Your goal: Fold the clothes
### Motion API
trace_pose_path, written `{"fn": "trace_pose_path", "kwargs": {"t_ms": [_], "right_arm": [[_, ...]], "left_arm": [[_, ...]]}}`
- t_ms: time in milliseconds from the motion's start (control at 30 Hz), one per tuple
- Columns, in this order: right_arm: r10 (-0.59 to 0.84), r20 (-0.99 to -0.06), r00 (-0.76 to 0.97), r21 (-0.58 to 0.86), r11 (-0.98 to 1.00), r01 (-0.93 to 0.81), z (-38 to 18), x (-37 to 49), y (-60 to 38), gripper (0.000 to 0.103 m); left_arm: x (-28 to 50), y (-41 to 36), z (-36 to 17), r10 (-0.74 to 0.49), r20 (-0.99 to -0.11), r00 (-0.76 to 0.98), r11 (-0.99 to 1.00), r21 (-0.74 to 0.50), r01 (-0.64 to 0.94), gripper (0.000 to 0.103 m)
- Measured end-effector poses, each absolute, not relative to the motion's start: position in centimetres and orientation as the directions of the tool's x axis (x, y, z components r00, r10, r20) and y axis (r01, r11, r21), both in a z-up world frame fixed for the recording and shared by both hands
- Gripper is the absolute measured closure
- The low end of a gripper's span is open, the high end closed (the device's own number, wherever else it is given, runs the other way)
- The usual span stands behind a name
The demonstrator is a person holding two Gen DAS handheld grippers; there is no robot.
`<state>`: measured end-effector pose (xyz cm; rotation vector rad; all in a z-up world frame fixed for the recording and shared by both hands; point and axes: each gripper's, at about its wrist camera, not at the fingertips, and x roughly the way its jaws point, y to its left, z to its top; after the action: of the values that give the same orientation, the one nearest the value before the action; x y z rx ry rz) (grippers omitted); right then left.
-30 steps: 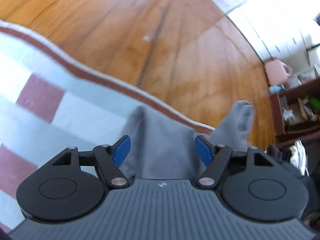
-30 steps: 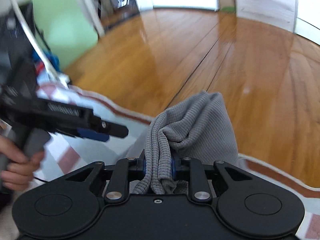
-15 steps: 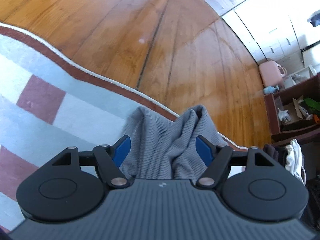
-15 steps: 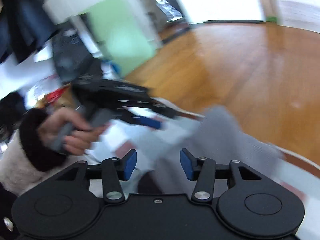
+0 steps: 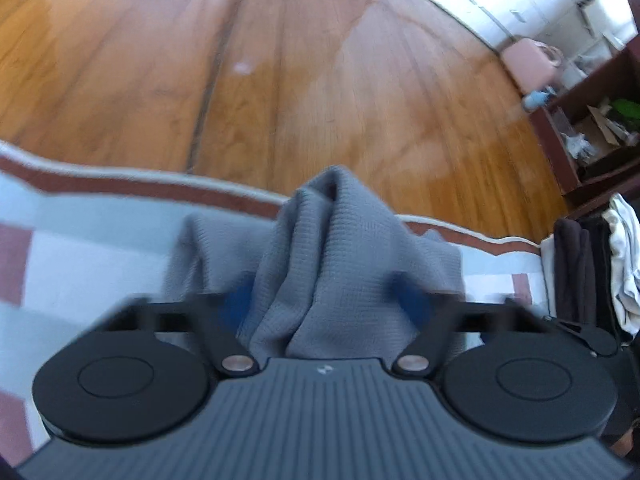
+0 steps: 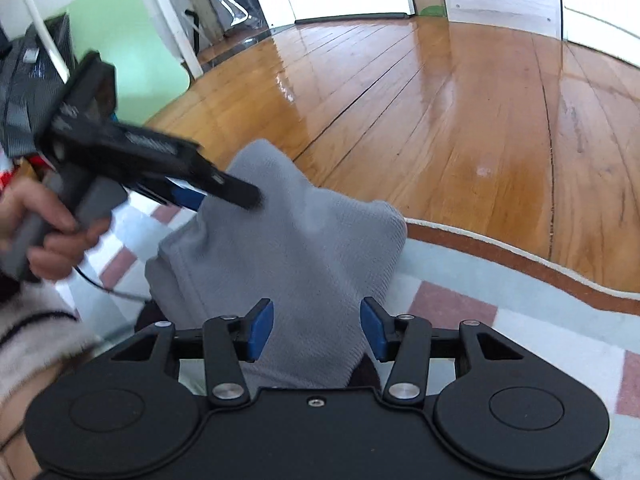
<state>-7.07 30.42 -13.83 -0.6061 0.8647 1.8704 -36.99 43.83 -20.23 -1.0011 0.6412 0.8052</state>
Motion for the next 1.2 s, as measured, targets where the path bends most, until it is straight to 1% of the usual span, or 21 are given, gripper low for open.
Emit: {"fn": "trace_pose_path", "kwargs": {"t_ms": [67,133,233,333,400,433,467,500,533,600,667,767,867,933,1000,1100,1133,1200], "right_arm": [[0.561,-0.711,-0.424,0.321,-0.277,-0.906,-14.2,-7.6,31.0,0.049],[0.572,-0.709,-0.413,0.321,-0.261,-0.911,-13.8,-7.6,31.0,0.049],[0.584,-0.700,-0.411,0.315,-0.264,-0.911,-13.4,-7.4,31.0,0.049],[0.589,-0.697,-0.410,0.298,-0.282,-0.912,-13.4,-8.1,32.2,0.049],[0.600,-0.694,-0.397,0.266,-0.299,-0.916,-13.5,-8.9,33.8,0.047],[0.603,-0.694,-0.394,0.261,-0.300,-0.918,-13.6,-9.3,35.0,0.044],[0.591,-0.699,-0.403,0.272,-0.301,-0.914,-14.0,-9.5,36.2,0.043],[0.573,-0.704,-0.419,0.302,-0.292,-0.908,-14.8,-9.7,37.6,0.043],[0.558,-0.705,-0.437,0.339,-0.275,-0.899,-15.5,-9.6,38.7,0.043],[0.554,-0.701,-0.449,0.396,-0.221,-0.891,-16.8,-9.1,40.1,0.044],[0.562,-0.689,-0.457,0.443,-0.172,-0.880,-17.8,-8.3,40.9,0.047],[0.575,-0.681,-0.454,0.481,-0.118,-0.869,-18.3,-7.7,40.4,0.047],[0.561,-0.695,-0.449,0.511,-0.053,-0.858,-18.0,-7.3,39.6,0.046],[0.580,-0.704,-0.409,0.472,-0.048,-0.880,-16.9,-7.6,38.4,0.045],[0.613,-0.697,-0.372,0.410,-0.085,-0.908,-15.5,-8.0,36.9,0.045],[0.620,-0.661,-0.422,0.354,-0.238,-0.904,-12.9,-9.8,34.2,0.045],[0.612,-0.651,-0.450,0.341,-0.295,-0.893,-12.2,-10.7,33.4,0.045],[0.572,-0.663,-0.483,0.261,-0.428,-0.865,-11.6,-13.9,32.3,0.044]], "left_arm": [[-36.8,43.0,-19.2,0.305,-0.775,0.553,0.338,-0.455,-0.824,0.085],[-38.0,41.5,-17.6,0.353,-0.765,0.538,0.334,-0.434,-0.837,0.085],[-40.6,40.1,-17.2,0.391,-0.794,0.466,0.249,-0.397,-0.884,0.084],[-42.6,41.4,-19.8,0.329,-0.851,0.409,0.122,-0.391,-0.912,0.083],[-43.2,41.9,-20.5,0.314,-0.853,0.416,0.076,-0.414,-0.907,0.081],[-43.2,42.0,-20.5,0.316,-0.854,0.413,0.076,-0.412,-0.908,0.079],[-43.0,42.0,-20.4,0.320,-0.858,0.402,0.085,-0.397,-0.914,0.077],[-42.7,41.9,-20.2,0.325,-0.865,0.381,0.099,-0.370,-0.924,0.072],[-42.4,41.7,-20.1,0.334,-0.872,0.359,0.111,-0.341,-0.933,0.070],[-42.3,41.5,-20.1,0.346,-0.875,0.339,0.098,-0.326,-0.940,0.070],[-43.7,41.5,-20.2,0.355,-0.870,0.343,0.038,-0.353,-0.935,0.069],[-45.3,41.3,-20.1,0.360,-0.876,0.321,-0.028,-0.354,-0.935,0.065],[-46.0,41.2,-19.9,0.353,-0.870,0.343,-0.050,-0.384,-0.922,0.065],[-45.9,40.7,-19.2,0.377,-0.875,0.304,-0.045,-0.345,-0.937,0.066],[-45.8,40.3,-18.0,0.441,-0.861,0.253,-0.025,-0.294,-0.956,0.068],[-47.5,39.9,-16.2,0.525,-0.741,0.419,-0.001,-0.493,-0.870,0.068],[-47.5,40.0,-16.2,0.515,-0.720,0.465,0.015,-0.534,-0.845,0.068],[-47.3,40.4,-16.3,0.490,-0.681,0.544,0.047,-0.603,-0.797,0.068]]}}
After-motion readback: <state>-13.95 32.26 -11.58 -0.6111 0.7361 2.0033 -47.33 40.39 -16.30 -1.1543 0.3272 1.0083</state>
